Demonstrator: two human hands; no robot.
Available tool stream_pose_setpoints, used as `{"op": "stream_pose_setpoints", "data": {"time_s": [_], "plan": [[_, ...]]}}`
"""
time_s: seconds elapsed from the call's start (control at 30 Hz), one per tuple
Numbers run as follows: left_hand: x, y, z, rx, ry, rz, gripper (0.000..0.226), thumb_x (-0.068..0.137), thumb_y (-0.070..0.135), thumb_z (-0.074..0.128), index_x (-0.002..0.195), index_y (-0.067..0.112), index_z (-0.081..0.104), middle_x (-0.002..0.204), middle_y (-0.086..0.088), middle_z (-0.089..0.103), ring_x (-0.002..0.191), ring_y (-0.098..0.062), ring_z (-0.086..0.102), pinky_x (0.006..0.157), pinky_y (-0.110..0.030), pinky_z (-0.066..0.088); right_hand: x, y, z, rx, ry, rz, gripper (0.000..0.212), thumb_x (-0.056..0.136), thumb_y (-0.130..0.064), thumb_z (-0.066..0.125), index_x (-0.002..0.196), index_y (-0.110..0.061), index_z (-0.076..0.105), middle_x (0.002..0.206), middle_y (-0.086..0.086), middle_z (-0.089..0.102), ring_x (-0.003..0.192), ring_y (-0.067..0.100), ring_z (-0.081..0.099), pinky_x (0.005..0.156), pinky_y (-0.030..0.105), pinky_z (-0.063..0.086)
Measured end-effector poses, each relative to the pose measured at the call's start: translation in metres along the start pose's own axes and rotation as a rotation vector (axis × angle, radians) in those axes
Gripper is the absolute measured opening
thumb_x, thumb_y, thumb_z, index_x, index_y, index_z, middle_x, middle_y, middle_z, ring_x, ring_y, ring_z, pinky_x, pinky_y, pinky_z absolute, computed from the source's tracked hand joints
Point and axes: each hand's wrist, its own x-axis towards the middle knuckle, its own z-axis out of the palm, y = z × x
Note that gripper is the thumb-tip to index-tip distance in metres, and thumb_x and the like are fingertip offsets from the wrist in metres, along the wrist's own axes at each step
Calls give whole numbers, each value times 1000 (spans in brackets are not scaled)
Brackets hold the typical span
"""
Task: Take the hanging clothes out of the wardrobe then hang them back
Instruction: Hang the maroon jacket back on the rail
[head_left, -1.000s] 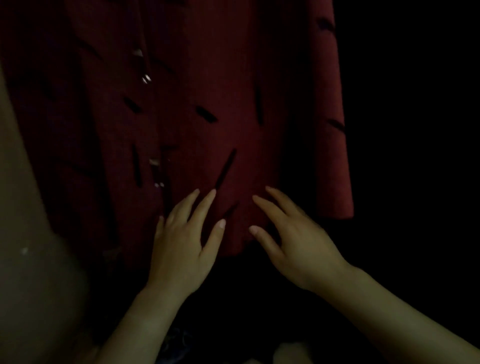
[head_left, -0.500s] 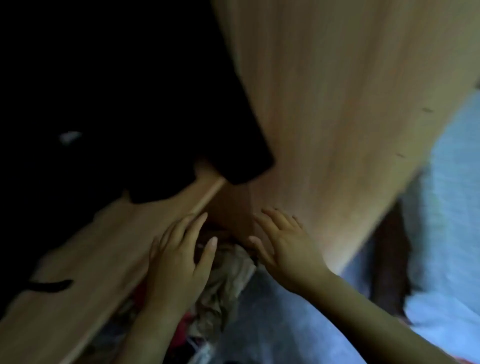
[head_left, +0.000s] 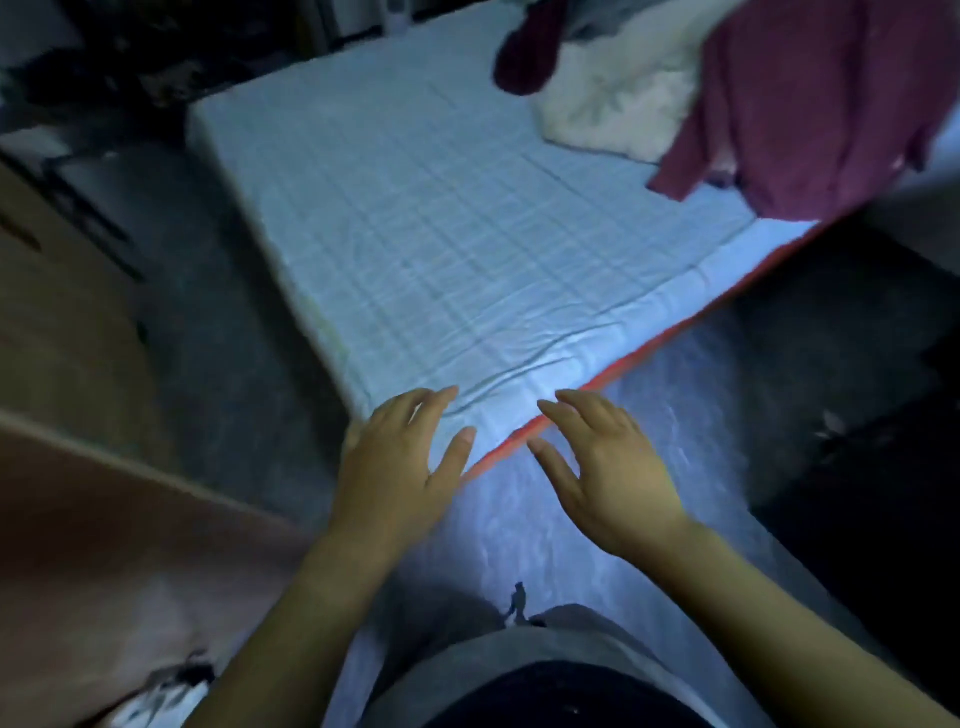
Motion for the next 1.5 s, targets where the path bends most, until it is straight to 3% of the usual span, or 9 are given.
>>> {"op": "stream_pose_setpoints", "data": {"time_s": [0.2, 0.53, 0.73, 0.83, 1.0, 1.17, 1.27, 1.37, 1.5], "plan": [[115, 83, 57, -2, -134, 270, 54, 88, 55, 32, 125, 23, 56, 123, -1, 60, 114, -26, 56, 94, -57, 41, 27, 100, -39, -1, 117, 275, 56, 92, -53, 30, 123, -16, 57, 127, 7, 57, 119, 29, 51, 97, 52, 42], [377, 241, 146, -119, -165, 454, 62, 88, 57, 28, 131, 19, 51, 126, -6, 59, 114, -29, 55, 93, -51, 44, 201, 290, -158, -115, 210, 460, 73, 85, -60, 9, 131, -21, 51, 139, 4, 47, 131, 24, 39, 109, 49, 28], [487, 354, 205, -152, -248, 607, 63, 88, 56, 28, 131, 16, 51, 126, -8, 59, 114, -28, 56, 91, -49, 46, 241, 404, -223, -160, 270, 578, 59, 93, -56, 27, 129, -18, 54, 134, 3, 51, 129, 24, 41, 109, 49, 26], [528, 402, 243, -157, -303, 655, 62, 89, 56, 28, 131, 17, 51, 127, -5, 59, 114, -26, 56, 92, -47, 46, 256, 464, -238, -117, 298, 640, 67, 87, -59, 19, 128, -20, 54, 137, 4, 49, 130, 24, 40, 109, 47, 26], [612, 476, 308, -126, -346, 586, 67, 86, 59, 25, 132, 18, 50, 128, -5, 58, 117, -25, 54, 95, -45, 45, 307, 584, -282, -79, 209, 597, 66, 88, -61, 22, 135, -22, 47, 146, 2, 38, 137, 21, 30, 113, 45, 20], [704, 543, 339, -168, -283, 474, 69, 84, 60, 26, 133, 17, 49, 130, -7, 56, 118, -24, 52, 98, -36, 41, 386, 688, -340, -68, 185, 455, 67, 87, -58, 23, 132, -16, 51, 139, 7, 46, 132, 24, 37, 110, 49, 29], [760, 565, 349, -140, -236, 354, 64, 87, 61, 27, 135, 23, 46, 134, -1, 53, 122, -22, 50, 105, -48, 35, 455, 733, -362, -41, 163, 324, 64, 89, -55, 27, 127, -13, 55, 136, 11, 49, 128, 26, 43, 108, 48, 33], [818, 561, 360, -85, -197, 199, 53, 92, 57, 31, 137, 31, 42, 137, 7, 49, 126, -17, 45, 109, -58, 24, 530, 764, -377, 39, 155, 210, 59, 89, -53, 32, 126, -15, 57, 137, 7, 48, 127, 21, 42, 106, 31, 29], [909, 551, 371, -120, -120, 131, 68, 83, 65, 24, 134, 27, 46, 133, 2, 53, 121, -20, 51, 101, -53, 38, 627, 812, -388, 48, 61, 138, 55, 89, -51, 38, 128, -16, 56, 140, 6, 45, 130, 20, 39, 111, 36, 28]]}}
